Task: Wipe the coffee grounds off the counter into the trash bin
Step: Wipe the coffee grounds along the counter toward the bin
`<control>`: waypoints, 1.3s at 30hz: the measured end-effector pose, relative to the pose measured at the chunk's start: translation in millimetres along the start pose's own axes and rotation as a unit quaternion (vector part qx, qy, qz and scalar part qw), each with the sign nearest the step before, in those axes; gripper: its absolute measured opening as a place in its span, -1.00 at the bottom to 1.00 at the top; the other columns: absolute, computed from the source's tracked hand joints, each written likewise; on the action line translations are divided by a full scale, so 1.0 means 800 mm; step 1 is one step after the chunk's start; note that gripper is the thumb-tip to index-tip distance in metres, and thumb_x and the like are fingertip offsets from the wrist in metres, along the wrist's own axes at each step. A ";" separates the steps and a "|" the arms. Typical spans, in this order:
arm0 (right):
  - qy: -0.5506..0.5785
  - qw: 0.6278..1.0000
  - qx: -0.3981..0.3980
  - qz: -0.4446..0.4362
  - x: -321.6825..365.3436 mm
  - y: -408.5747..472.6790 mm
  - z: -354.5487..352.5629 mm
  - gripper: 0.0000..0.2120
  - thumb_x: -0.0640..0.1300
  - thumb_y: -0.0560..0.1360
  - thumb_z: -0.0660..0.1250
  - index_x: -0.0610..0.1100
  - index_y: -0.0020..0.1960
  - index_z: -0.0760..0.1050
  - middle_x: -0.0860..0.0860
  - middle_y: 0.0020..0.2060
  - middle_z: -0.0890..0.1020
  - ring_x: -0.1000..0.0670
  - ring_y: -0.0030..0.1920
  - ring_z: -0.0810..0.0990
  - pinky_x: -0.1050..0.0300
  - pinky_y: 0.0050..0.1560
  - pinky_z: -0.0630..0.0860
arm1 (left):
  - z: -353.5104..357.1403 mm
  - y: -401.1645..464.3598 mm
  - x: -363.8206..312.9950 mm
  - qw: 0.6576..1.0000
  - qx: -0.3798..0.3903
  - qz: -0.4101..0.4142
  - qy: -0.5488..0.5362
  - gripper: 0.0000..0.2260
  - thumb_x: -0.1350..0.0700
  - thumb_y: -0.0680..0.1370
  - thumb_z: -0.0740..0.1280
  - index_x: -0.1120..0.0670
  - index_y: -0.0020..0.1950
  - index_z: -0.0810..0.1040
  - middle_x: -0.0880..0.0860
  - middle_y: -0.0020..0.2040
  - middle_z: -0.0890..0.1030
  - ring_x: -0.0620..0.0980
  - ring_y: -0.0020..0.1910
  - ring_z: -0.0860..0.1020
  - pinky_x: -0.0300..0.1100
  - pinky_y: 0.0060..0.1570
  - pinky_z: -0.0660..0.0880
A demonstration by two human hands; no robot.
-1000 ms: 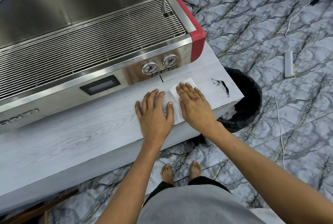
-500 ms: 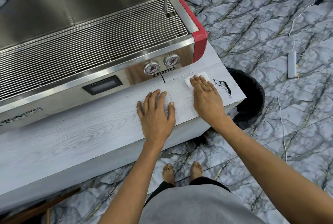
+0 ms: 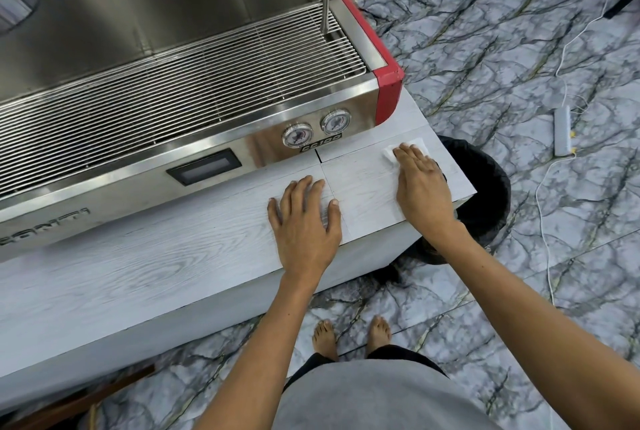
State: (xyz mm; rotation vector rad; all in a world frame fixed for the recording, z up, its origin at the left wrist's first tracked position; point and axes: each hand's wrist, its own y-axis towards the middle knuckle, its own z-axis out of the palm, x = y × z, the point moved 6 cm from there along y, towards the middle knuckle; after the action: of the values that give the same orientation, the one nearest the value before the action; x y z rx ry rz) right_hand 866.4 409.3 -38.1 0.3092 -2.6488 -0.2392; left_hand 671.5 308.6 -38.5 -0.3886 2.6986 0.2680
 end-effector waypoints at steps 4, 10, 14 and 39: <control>0.051 0.998 -0.024 0.000 0.016 -0.002 -0.011 -0.64 -0.38 0.57 0.11 -0.30 0.33 0.42 -0.23 0.32 0.49 -0.21 0.36 0.43 -0.17 0.39 0.31 | 0.001 0.001 -0.001 1.000 0.004 -0.002 0.000 -0.60 -0.14 0.62 0.14 -0.06 0.42 0.43 -0.08 0.49 0.37 -0.01 0.51 0.24 0.15 0.53 0.02; 0.044 0.990 0.051 -0.121 0.095 -0.025 0.016 -0.61 -0.28 0.58 0.08 -0.29 0.38 0.37 -0.22 0.34 0.47 -0.17 0.39 0.40 -0.13 0.41 0.32 | -0.002 0.001 -0.002 1.000 0.003 -0.002 0.002 -0.60 -0.14 0.63 0.12 -0.06 0.43 0.41 -0.07 0.48 0.38 -0.01 0.50 0.25 0.13 0.52 0.01; -0.005 0.989 0.087 -0.123 0.103 -0.028 0.041 -0.52 -0.08 0.59 -0.02 -0.27 0.40 0.37 -0.18 0.39 0.43 -0.13 0.43 0.35 -0.11 0.43 0.27 | -0.003 0.002 -0.002 1.000 -0.005 -0.006 0.002 -0.59 -0.14 0.63 0.13 -0.04 0.44 0.40 -0.07 0.46 0.41 -0.02 0.49 0.27 0.13 0.52 0.05; -0.022 0.998 0.054 -0.016 0.012 0.014 0.013 -0.53 -0.36 0.58 0.09 -0.22 0.48 0.26 -0.11 0.47 0.30 -0.08 0.50 0.20 0.01 0.49 0.06 | 0.007 0.008 -0.014 0.999 0.003 -0.021 -0.029 -0.58 -0.14 0.59 0.16 -0.05 0.42 0.43 -0.06 0.47 0.39 0.01 0.52 0.23 0.18 0.52 0.01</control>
State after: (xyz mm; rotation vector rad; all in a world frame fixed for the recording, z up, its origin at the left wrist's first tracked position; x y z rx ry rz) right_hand 851.4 418.9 -40.7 0.3846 -2.7063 -0.1150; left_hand 681.4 318.5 -37.8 -0.4298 2.6300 0.2561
